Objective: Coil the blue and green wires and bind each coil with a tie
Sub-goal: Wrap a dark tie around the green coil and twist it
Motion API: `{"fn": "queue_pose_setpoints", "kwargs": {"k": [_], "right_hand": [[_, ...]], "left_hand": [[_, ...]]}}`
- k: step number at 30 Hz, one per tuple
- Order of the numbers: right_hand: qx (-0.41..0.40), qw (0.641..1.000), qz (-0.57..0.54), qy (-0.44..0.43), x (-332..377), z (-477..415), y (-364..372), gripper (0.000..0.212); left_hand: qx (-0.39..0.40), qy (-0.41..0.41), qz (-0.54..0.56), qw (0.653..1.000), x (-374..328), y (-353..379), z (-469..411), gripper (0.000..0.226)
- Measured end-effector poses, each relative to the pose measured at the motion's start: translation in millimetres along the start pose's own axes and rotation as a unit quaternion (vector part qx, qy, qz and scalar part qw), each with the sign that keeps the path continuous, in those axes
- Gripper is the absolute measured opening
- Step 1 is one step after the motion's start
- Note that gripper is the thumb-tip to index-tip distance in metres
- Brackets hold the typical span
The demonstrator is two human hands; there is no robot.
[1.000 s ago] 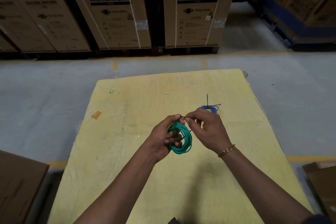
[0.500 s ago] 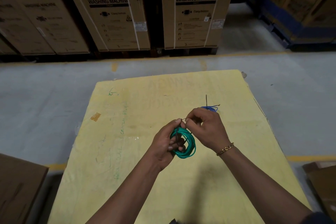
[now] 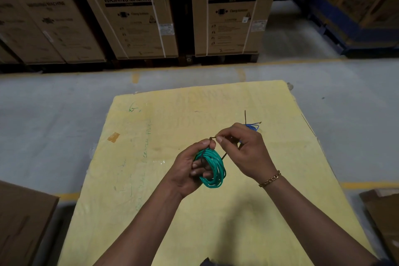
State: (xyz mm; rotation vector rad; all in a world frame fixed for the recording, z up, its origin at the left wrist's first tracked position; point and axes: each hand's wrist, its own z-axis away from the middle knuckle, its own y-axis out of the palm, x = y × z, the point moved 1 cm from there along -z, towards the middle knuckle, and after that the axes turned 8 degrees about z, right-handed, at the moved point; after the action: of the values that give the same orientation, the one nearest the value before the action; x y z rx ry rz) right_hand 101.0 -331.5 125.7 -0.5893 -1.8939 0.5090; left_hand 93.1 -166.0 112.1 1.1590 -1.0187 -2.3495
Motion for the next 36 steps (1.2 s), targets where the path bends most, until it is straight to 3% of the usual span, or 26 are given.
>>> {"fn": "queue_pose_setpoints", "kwargs": {"k": [16, 36], "right_hand": [[-0.027, 1.000, 0.005, -0.014, 0.9, -3.6, 5.3, 0.008], [-0.039, 0.998, 0.031, -0.038, -1.3, -5.7, 3.6, 0.006]], "left_hand": [[0.049, -0.001, 0.042, 0.998, -5.7, -0.8, -3.9, 0.018], [0.008, -0.002, 0.070, 0.998, -3.4, 6.3, -4.1, 0.021]]}}
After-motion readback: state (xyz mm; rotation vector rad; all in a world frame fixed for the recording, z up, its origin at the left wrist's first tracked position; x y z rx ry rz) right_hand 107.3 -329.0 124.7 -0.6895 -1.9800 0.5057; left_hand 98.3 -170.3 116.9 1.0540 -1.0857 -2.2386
